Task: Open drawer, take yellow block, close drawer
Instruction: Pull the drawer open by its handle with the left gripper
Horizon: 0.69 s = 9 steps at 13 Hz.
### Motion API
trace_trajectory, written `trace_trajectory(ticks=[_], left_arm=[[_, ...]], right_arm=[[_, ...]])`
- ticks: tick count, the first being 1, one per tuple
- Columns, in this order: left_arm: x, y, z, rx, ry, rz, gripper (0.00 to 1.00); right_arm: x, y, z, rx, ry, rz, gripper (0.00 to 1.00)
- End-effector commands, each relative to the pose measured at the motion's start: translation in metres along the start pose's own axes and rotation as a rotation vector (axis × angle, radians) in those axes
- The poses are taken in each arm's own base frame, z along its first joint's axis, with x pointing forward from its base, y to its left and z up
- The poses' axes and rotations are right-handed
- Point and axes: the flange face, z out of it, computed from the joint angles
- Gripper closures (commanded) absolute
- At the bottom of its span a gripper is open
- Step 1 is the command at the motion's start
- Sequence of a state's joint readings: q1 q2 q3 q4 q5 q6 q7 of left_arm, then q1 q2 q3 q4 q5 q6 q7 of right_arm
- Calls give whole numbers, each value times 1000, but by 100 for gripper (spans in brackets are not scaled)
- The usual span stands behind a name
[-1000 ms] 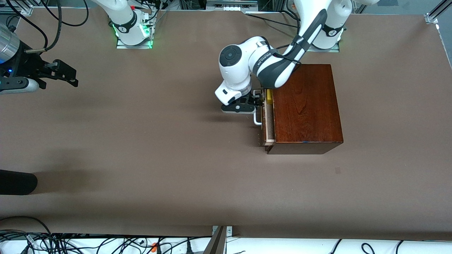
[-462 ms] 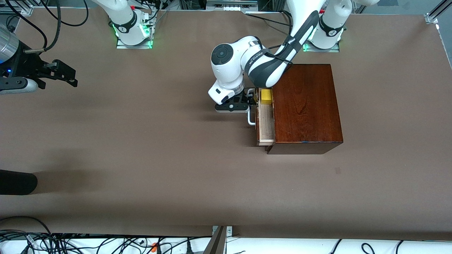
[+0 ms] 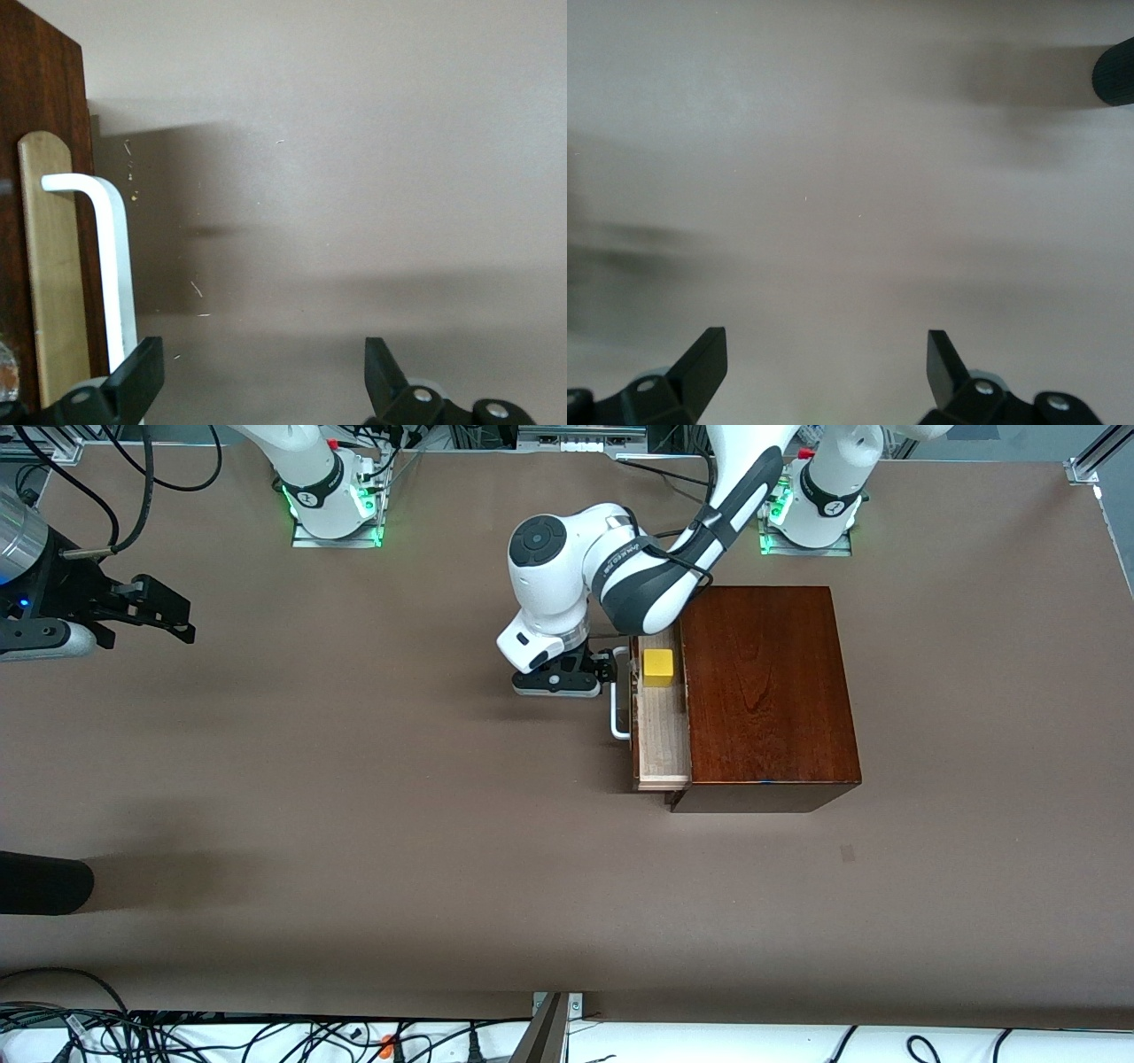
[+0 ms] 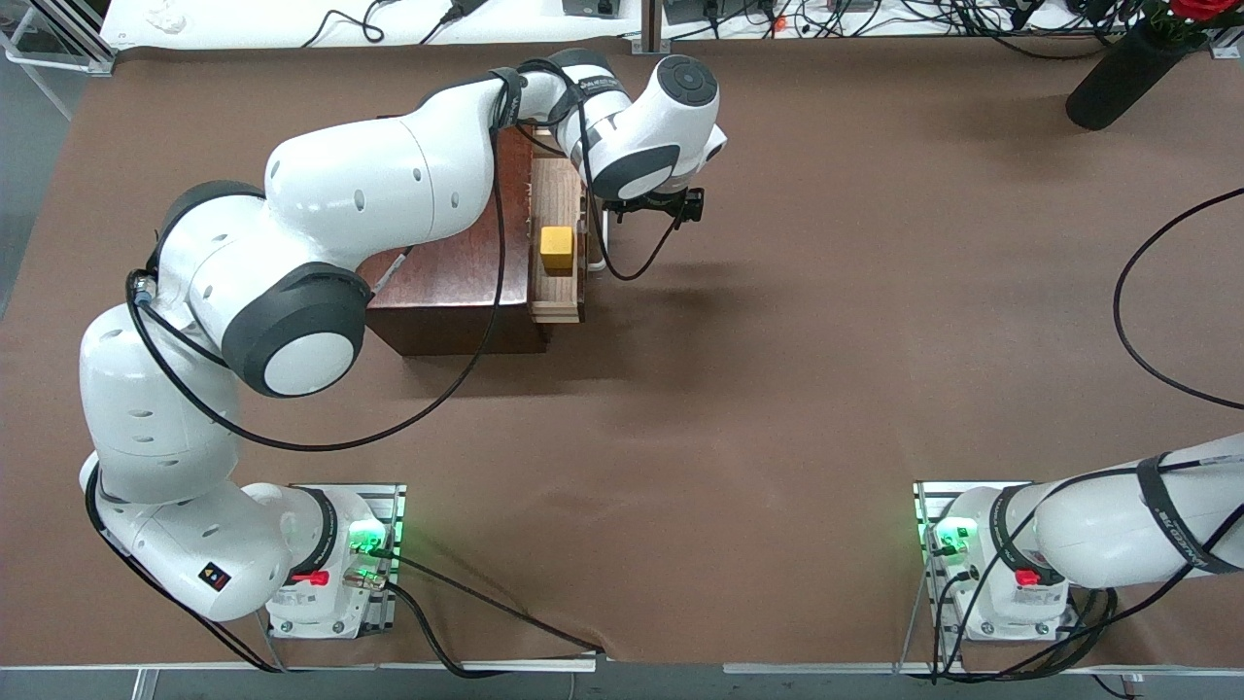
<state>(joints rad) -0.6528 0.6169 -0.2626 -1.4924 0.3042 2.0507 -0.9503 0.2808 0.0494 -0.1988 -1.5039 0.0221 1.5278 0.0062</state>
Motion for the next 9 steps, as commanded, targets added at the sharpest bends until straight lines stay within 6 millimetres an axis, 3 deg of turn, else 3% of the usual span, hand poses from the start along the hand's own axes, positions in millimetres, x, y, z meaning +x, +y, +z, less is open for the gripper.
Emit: trace_trajectory(ticks=[1, 3, 5, 9], left_arm=[[12, -3, -21, -21, 20, -21, 0], [18, -17, -47, -11, 38, -35, 0], [34, -45, -72, 32, 24, -8, 0], [70, -132, -113, 111, -40, 89, 0]], right_arm=[[-1, 3, -3, 5, 1, 16, 0], [-1, 3, -2, 3, -2, 16, 0], [-1, -1, -3, 3, -1, 10, 0], [1, -5, -3, 4, 14, 0, 0]])
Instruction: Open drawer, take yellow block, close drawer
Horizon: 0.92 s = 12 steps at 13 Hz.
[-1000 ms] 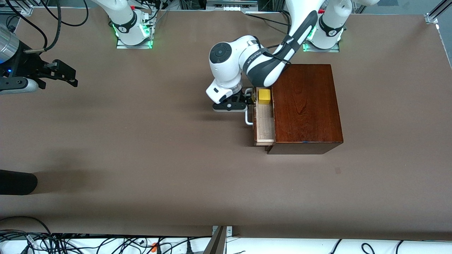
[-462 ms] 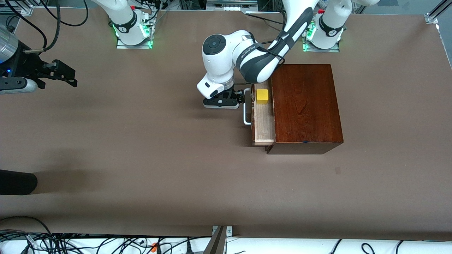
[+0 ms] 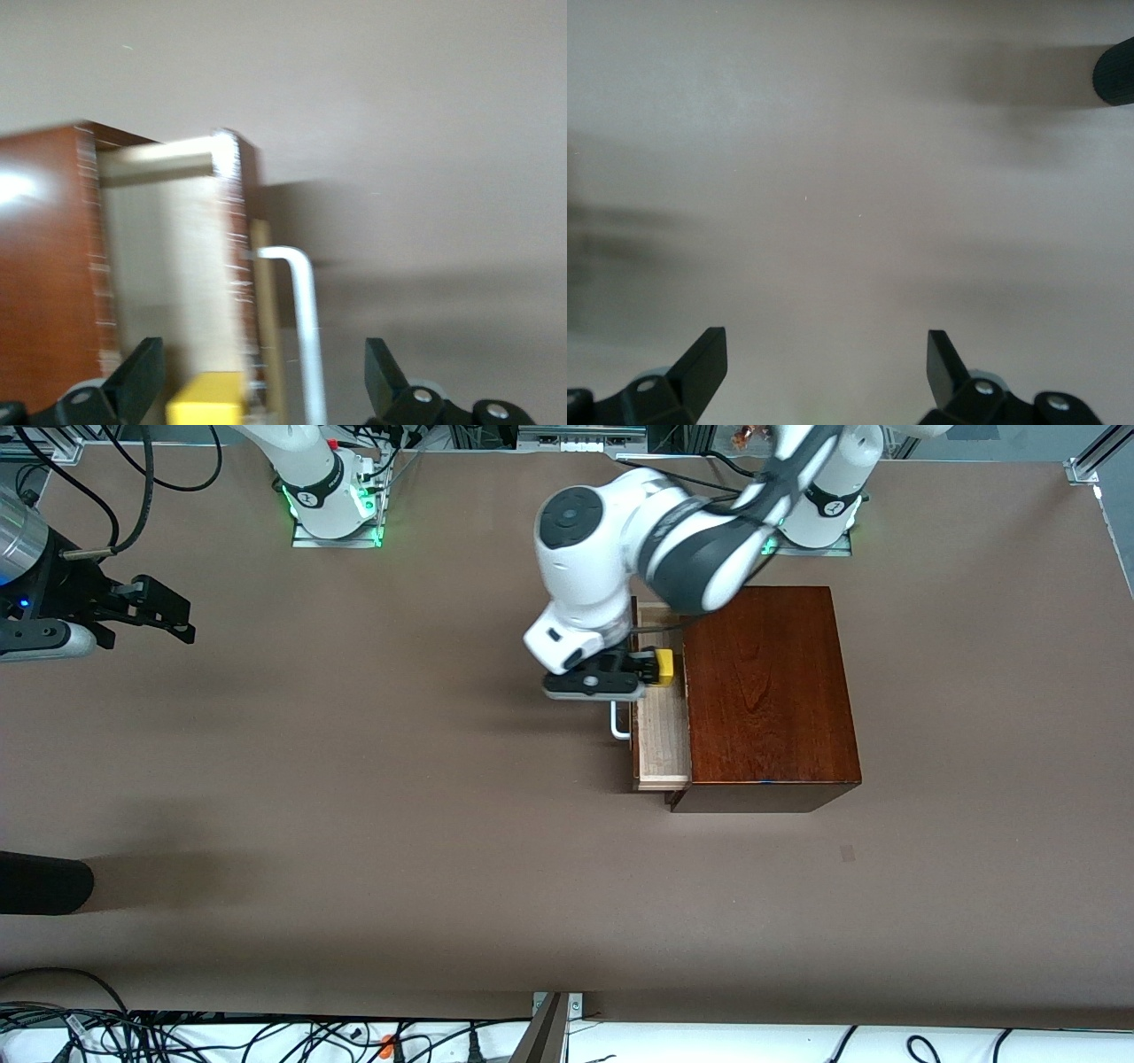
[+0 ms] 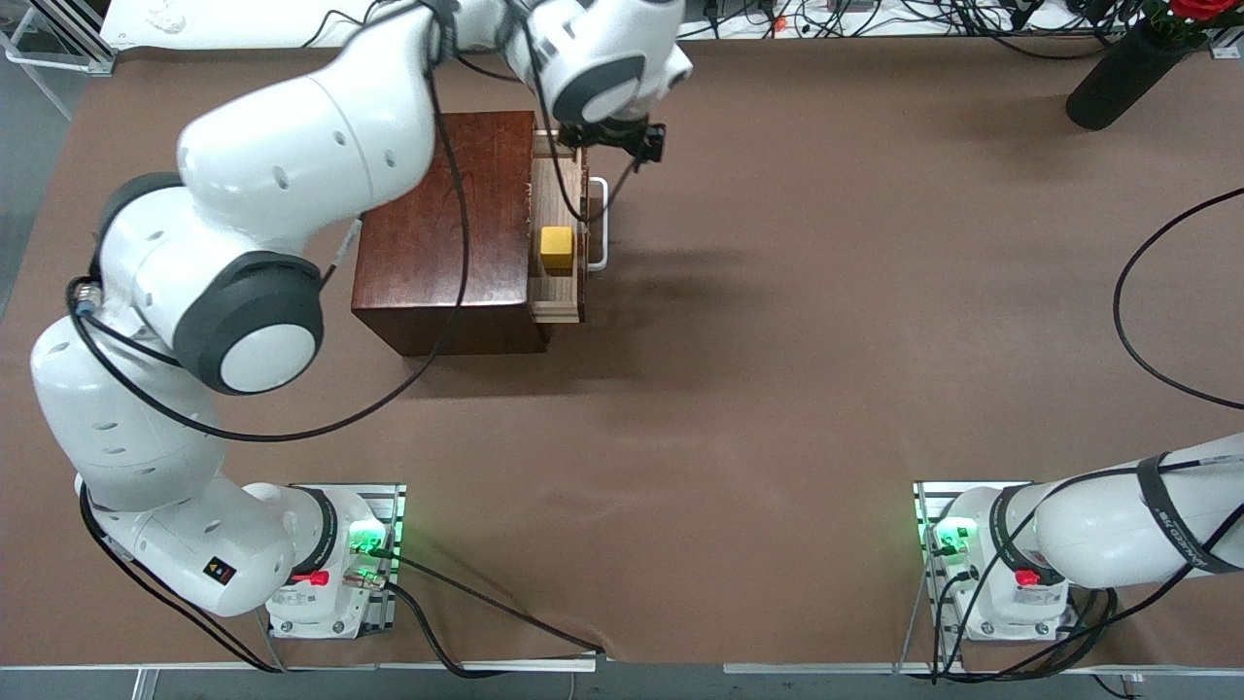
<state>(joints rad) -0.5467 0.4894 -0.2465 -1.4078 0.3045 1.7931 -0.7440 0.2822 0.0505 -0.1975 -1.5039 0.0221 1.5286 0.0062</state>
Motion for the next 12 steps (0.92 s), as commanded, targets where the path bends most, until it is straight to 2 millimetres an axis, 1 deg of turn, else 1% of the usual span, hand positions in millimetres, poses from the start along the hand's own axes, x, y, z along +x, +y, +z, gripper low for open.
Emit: trace_trajectory(ticks=[1, 2, 3, 4, 5, 6, 7, 8, 9, 10, 11, 12], left_arm=[[19, -68, -24, 26, -34, 59, 0], [26, -93, -30, 32, -46, 69, 0], [31, -118, -39, 36, -56, 73, 0], [36, -141, -46, 27, -66, 78, 0], [42, -171, -53, -16, -86, 72, 0], [48, -205, -57, -71, -112, 71, 0], [52, -237, -60, -120, -132, 77, 0], [55, -276, -62, -162, -147, 84, 0], [56, -308, -64, -182, -153, 94, 0], [58, -336, -61, -204, -159, 99, 0], [54, -344, -69, -217, -144, 97, 0], [52, -360, -67, -216, -147, 67, 0]], right_arm=[[7, -9, 4, 1, 15, -4, 0], [14, -16, 12, -3, 17, -15, 0], [17, -26, 16, -7, 14, -32, 0], [20, -32, 20, -7, 11, -41, 0], [21, -44, 26, -8, 3, -59, 0], [24, -59, 36, -14, -18, -83, 0], [27, -84, 52, -23, -49, -124, 0], [22, -118, 57, -29, -58, -185, 0], [15, -157, 56, -32, -37, -248, 0], [7, -199, 55, -34, 6, -321, 0], [5, -239, 68, -32, 36, -383, 0], [-2, -282, 79, -35, 69, -451, 0]])
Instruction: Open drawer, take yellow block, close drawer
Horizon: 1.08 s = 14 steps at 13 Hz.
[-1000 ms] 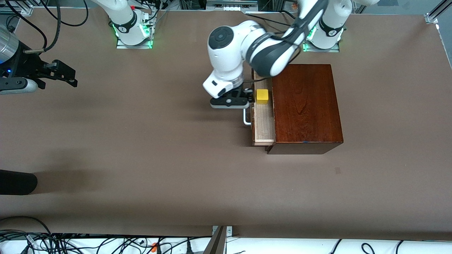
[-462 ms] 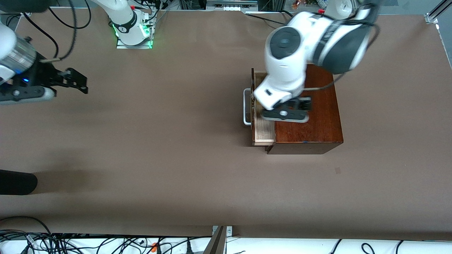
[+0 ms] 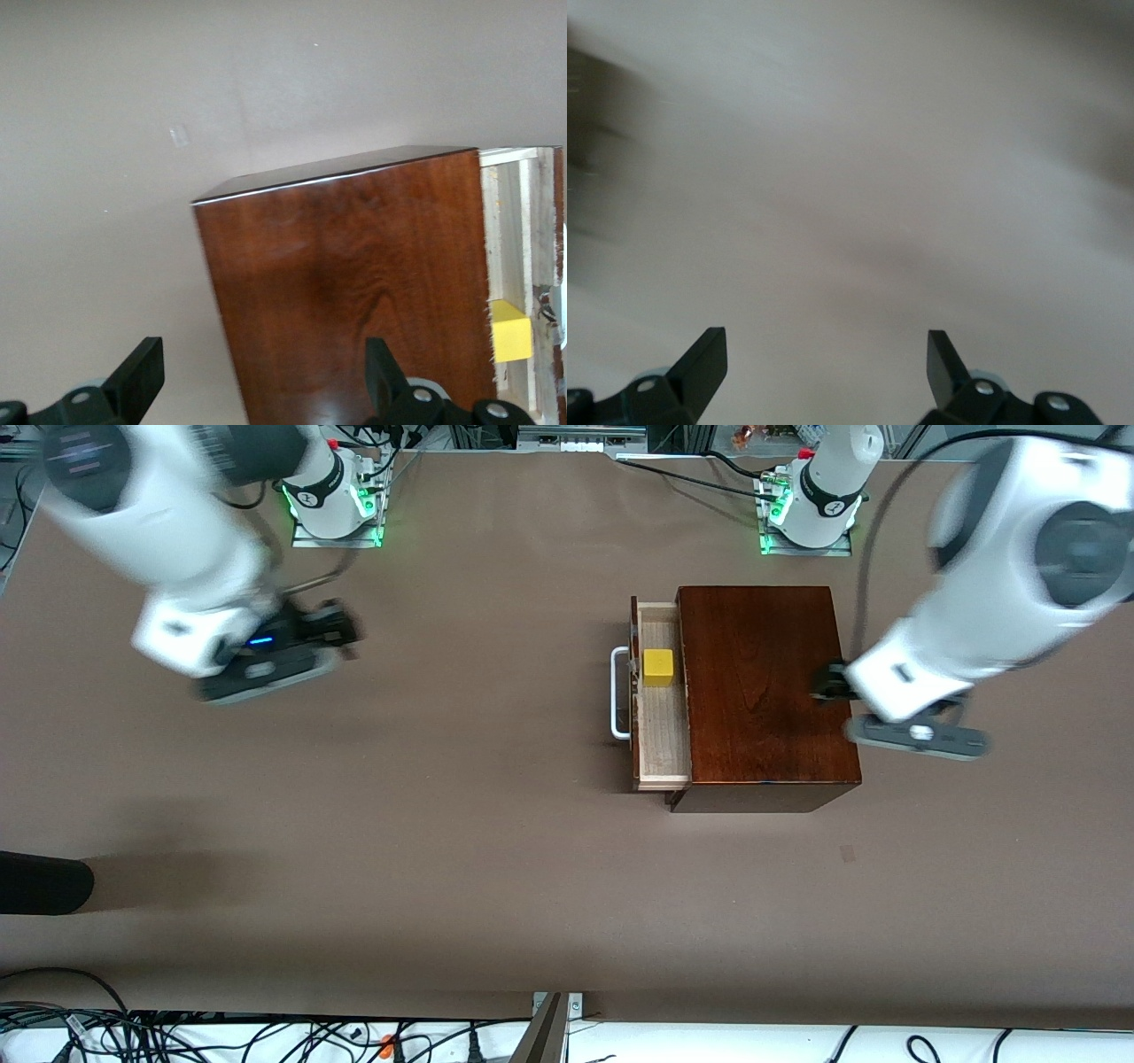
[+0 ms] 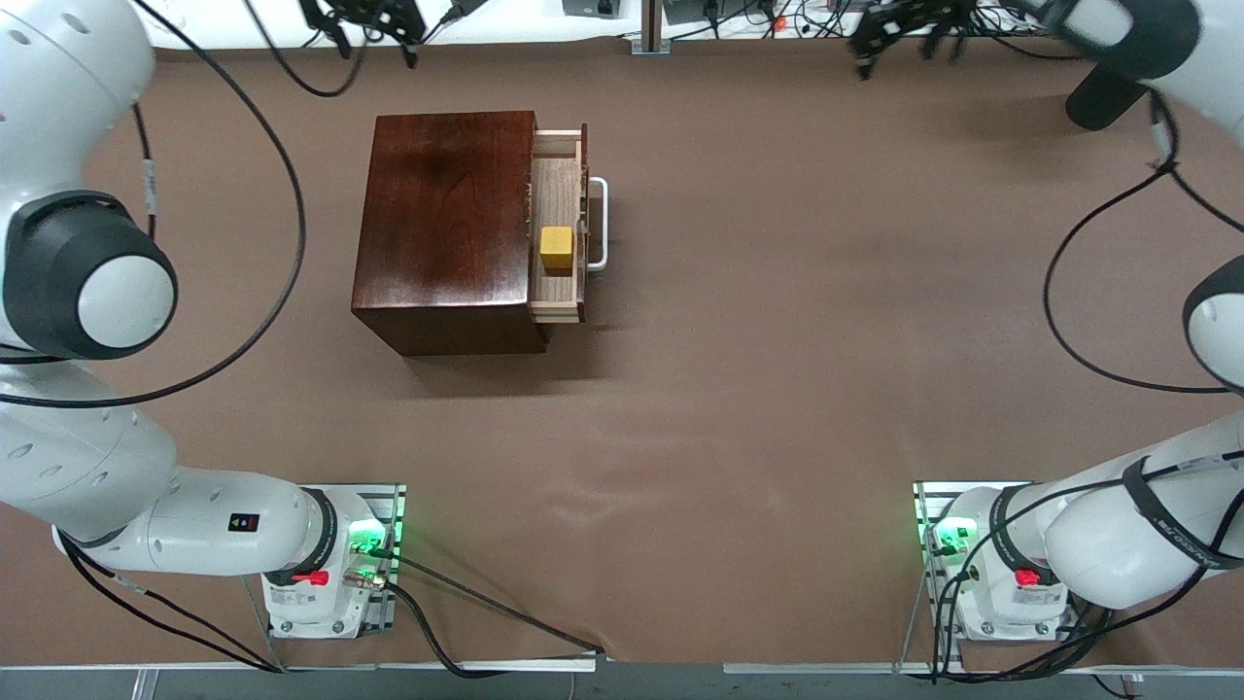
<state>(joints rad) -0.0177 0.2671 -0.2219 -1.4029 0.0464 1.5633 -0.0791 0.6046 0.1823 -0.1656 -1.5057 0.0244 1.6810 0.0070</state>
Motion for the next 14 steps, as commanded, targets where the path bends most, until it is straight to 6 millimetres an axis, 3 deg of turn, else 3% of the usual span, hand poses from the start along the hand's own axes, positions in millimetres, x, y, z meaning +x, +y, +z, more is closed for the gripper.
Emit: trace_trajectory(ticks=[1, 4, 5, 7, 11, 14], left_arm=[[-23, -34, -16, -16, 8, -41, 0], [-47, -48, -31, -13, 133, -77, 0], [-56, -58, -26, -14, 186, -95, 0], [-74, -56, -24, -2, 199, -96, 0], [-74, -57, -28, 32, 144, -82, 0], [-72, -60, -29, 32, 138, -86, 0]], right_arm=[[16, -105, 20, -33, 79, -165, 0], [21, -180, 51, -44, 99, -362, 0], [24, -206, 57, -41, 112, -436, 0], [17, -263, 71, -42, 108, -547, 0], [8, -344, 115, -76, 102, -830, 0], [8, -393, 145, -51, 124, -996, 0]])
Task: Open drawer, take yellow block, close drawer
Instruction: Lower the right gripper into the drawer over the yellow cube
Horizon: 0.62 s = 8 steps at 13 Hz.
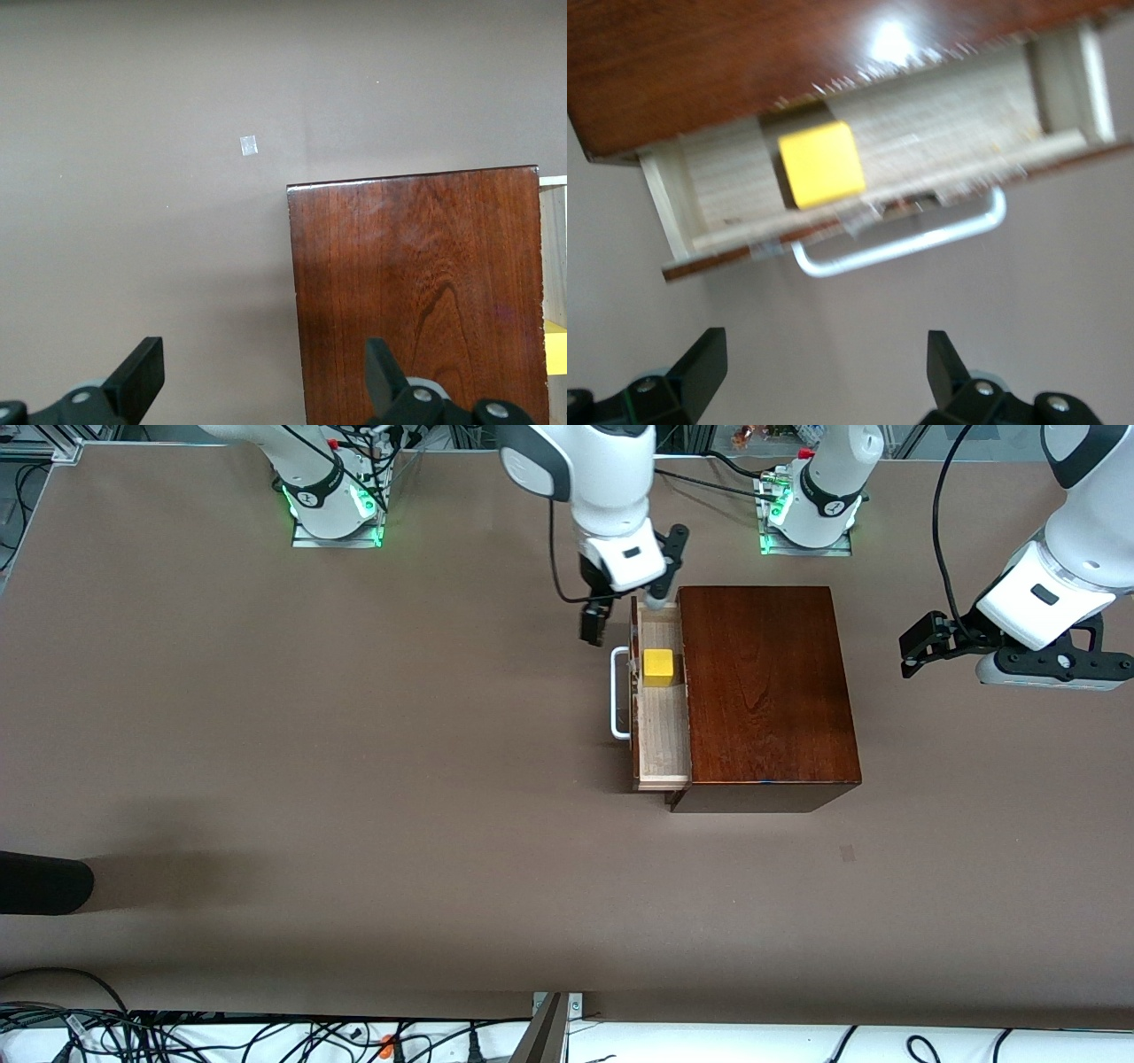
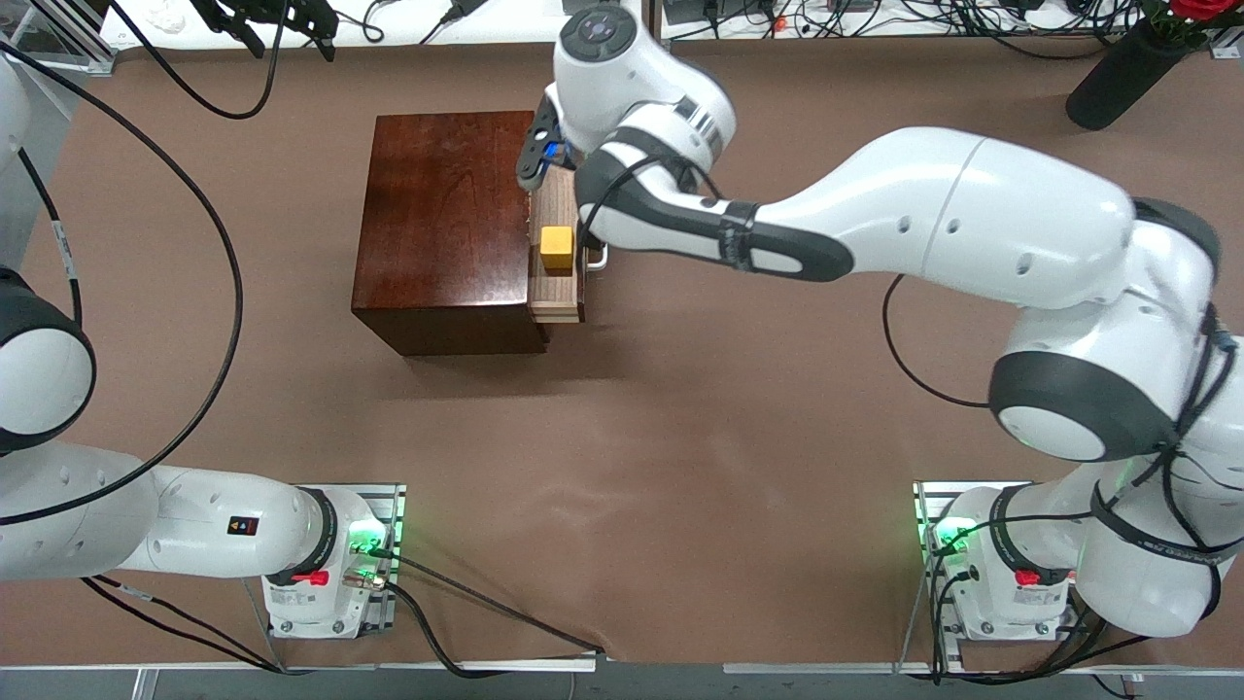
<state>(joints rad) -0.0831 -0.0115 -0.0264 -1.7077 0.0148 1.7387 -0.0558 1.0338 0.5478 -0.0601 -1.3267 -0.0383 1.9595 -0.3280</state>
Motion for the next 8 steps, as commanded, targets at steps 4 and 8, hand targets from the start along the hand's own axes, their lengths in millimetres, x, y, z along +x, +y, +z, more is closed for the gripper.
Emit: trace_trajectory(ticks=[4, 8], left_arm=[[-1, -5, -2, 18, -5, 41, 0], [-1, -4, -3, 11, -4, 40, 0]], right_arm=[[54, -30, 32, -10, 79, -225, 0], [59, -26, 53, -23, 103, -237, 0]])
